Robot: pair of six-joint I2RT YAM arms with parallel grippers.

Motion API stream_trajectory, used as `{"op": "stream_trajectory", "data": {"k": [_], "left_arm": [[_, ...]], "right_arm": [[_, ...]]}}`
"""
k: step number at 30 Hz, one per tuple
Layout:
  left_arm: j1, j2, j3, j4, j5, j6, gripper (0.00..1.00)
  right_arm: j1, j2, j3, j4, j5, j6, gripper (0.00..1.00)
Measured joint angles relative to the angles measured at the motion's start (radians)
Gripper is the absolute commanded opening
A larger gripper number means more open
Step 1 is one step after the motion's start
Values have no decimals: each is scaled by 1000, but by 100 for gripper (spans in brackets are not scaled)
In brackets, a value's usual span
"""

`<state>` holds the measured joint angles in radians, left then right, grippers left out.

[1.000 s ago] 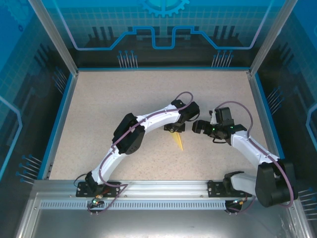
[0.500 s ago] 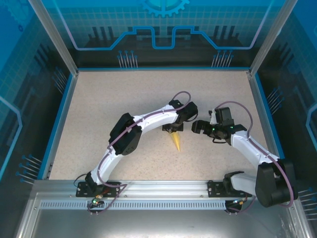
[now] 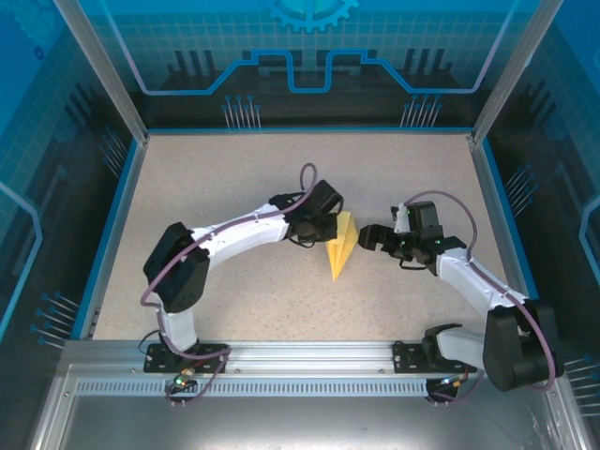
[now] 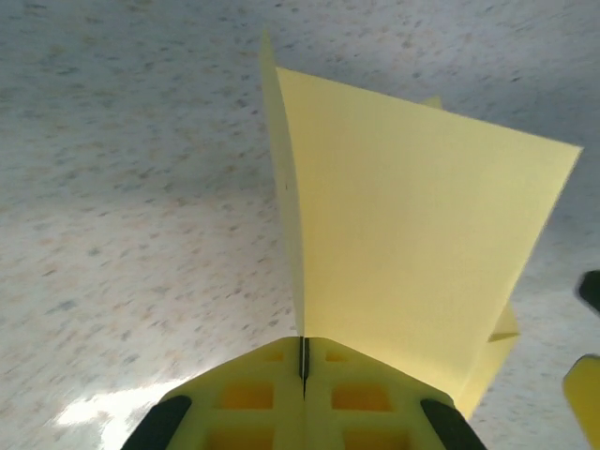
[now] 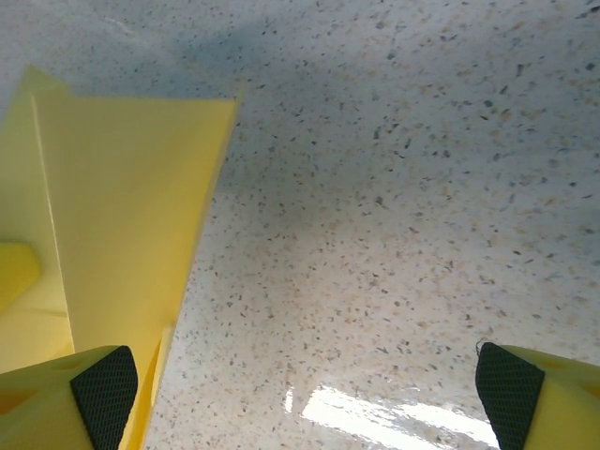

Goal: Fold a paper plane with a square sheet of paper (pick it up from the middle)
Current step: Turn over a paper plane at the center of the table.

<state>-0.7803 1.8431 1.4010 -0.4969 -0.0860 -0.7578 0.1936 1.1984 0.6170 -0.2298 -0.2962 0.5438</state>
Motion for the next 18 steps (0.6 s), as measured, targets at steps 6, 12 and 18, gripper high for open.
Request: {"op": "stream_trajectory", "data": {"k": [6,12,18], "left_arm": [[89,3,-257,361,190,-51,0],[101,4,-401,614,264,-114,0],[111,4,-488,752,283,-154,0]], "right_arm": [[19,0,0,37,-16,21,88],[147,39,23,36,10,32,72],[287,172,125,28,53,34,58]]}}
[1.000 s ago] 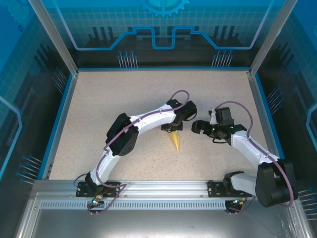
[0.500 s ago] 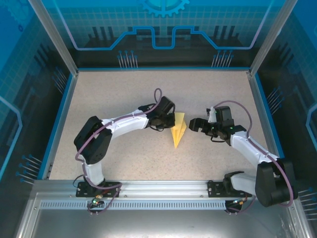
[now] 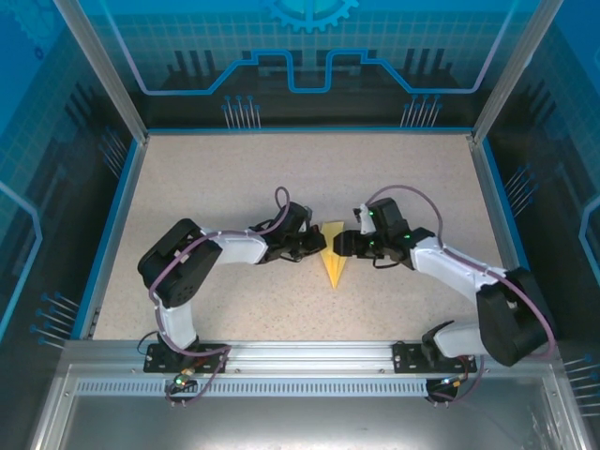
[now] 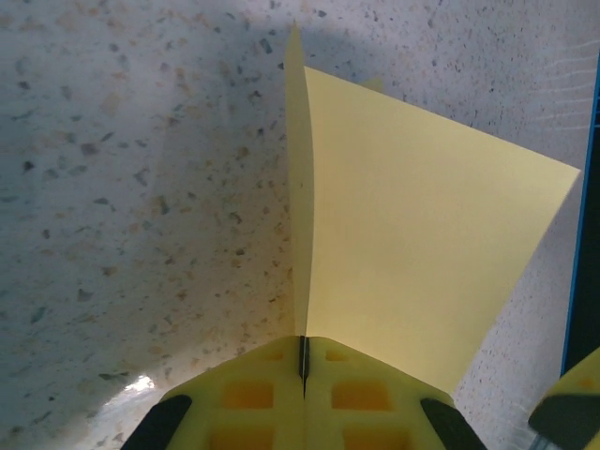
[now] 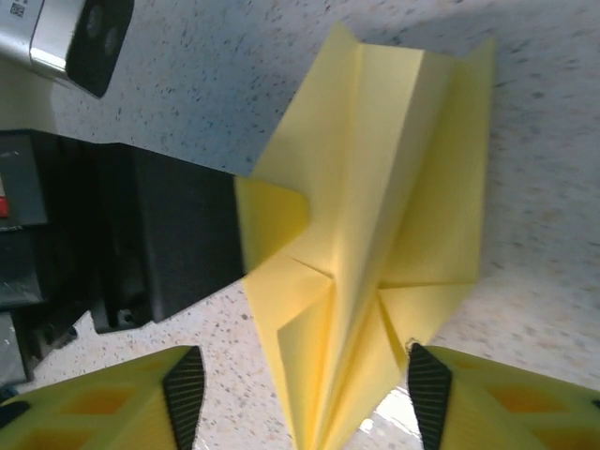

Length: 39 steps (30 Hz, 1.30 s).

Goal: Fold a paper plane with a square sheet of paper (pick it up from the middle)
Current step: Turn over a paper plane at the center of the table, then move the paper plane to the center of the table.

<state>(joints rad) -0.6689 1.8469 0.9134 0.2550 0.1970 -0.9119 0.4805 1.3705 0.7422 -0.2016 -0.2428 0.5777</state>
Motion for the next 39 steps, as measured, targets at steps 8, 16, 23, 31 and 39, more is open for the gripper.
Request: {"op": "stream_trajectory", "data": {"k": [8,16,23,31,39], "left_arm": [[5,6,-55,66,3,-7,0],[7,11,-64,92,3,-7,0],[7,23,-65,97,3,-14,0],[7,26,-66,117,3,-30,0],[7,26,-66,119,3,-32,0]], "right_arm": [[45,161,91,-19,42,2,57],[52,192,99,-45,77,9,60],[65,192,63,-39,36,41,63],[78,191,4,-10,-16,95,62],[93,172,-15,38,-33,126,59]]}}
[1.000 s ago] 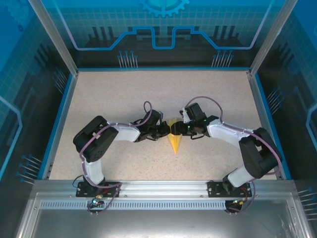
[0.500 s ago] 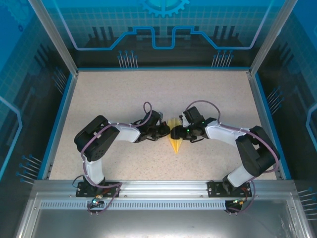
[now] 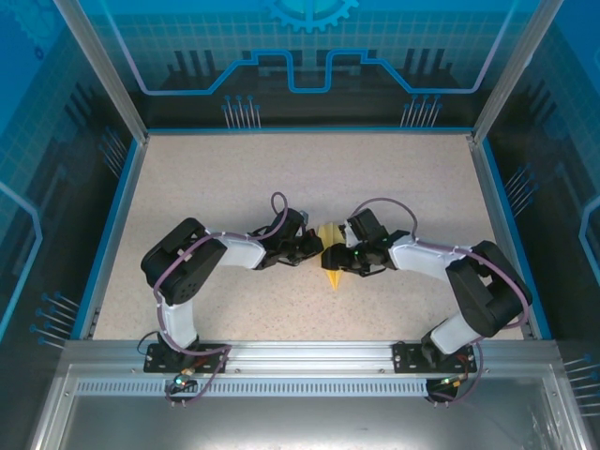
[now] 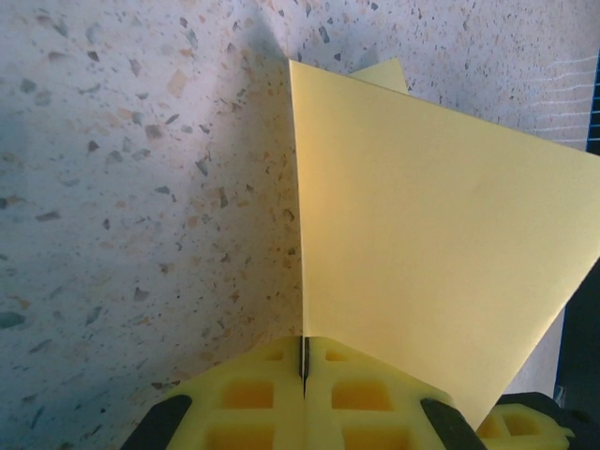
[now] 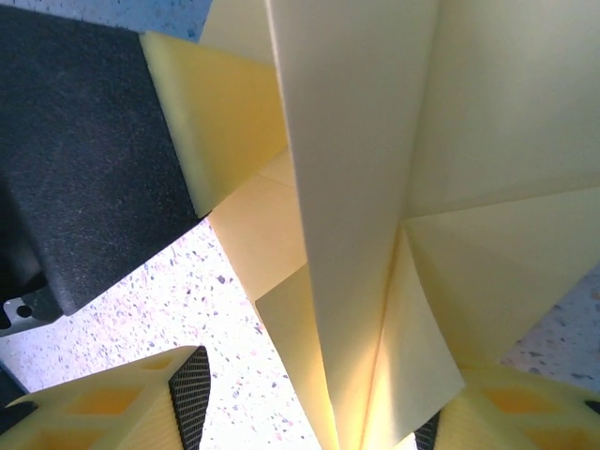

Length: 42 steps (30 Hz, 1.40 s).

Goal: Fold a paper plane with a square sheet of paper (pick it up from the middle)
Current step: Move the paper plane to the center of the table.

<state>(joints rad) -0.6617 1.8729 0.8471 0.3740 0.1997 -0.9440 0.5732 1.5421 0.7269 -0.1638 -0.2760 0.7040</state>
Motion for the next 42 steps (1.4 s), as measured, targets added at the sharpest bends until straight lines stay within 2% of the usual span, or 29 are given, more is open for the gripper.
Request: {"op": "stream_trajectory", "data": {"k": [6,15,24,30,34,39,42], "left_arm": [[0,0,-9,16,6,0,0],[0,0,-15,21,8,0,2],[0,0,-20,26,8,0,5],[0,-8,-20,15,7,-17,25],[1,-83,-19,-67,-21,-16,40],[13,-250,0,-235,-120,23,59],[27,-335,45,-365,-205,52,64]], "right_arm": [[37,0,0,-12,64,-5,55],[42,0,23,-45,150,-6,39],[60,26,55,-63,176,-8,36],[74,46,88,-112,233,-13,22],[80,45,109,-153,275,-19,10],[84,36,149,-235,350,-46,7],[84,32,187,-278,405,-73,8]]}}
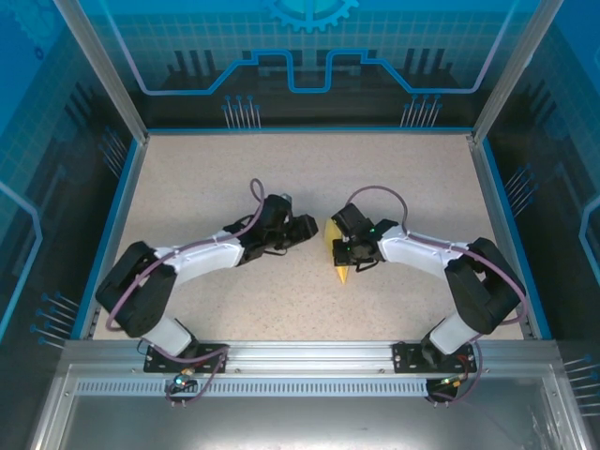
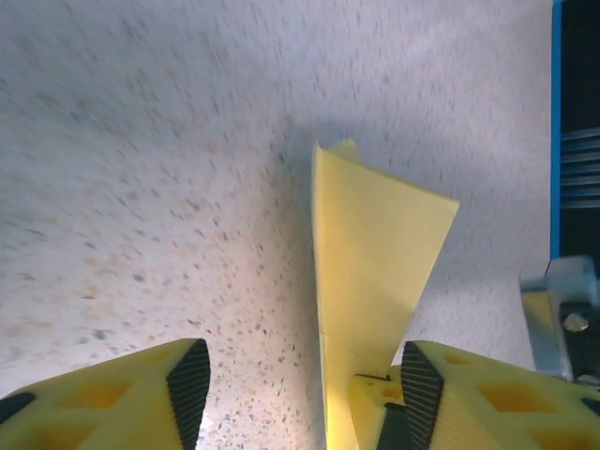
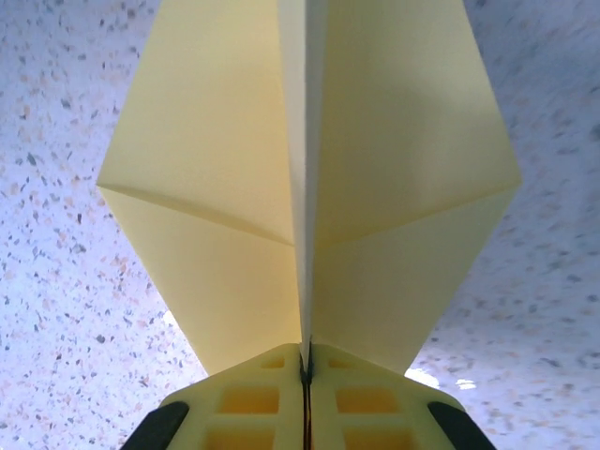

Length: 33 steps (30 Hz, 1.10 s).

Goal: Fold a paper plane with a square sheet of paper (pick it up from the middle)
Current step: Move the paper plane to the center of the table.

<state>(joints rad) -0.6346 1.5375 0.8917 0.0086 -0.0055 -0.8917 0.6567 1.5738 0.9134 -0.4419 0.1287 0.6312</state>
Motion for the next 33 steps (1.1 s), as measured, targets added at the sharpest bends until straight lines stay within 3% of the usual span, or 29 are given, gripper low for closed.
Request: {"op": "stream_trajectory", "data": {"k": [8,12,17,24,33], "left_arm": [[11,-76,83,-297,-238,52,82],[11,-83,83,-372,-296,56,86],[11,-91,83,-411,-325,60,99],[11,-92,82,-430,-343,60,99],[20,-92,82,-459,-365,61,99]], "right_arm": [[0,72,95,-58,52,-61,9],[0,133,111,-65,51,-68,12],[0,166,123,-68,50,-75,17],[-1,189,123,-66,47,-75,17],[-1,193,130,-67,47,-74,8]]}}
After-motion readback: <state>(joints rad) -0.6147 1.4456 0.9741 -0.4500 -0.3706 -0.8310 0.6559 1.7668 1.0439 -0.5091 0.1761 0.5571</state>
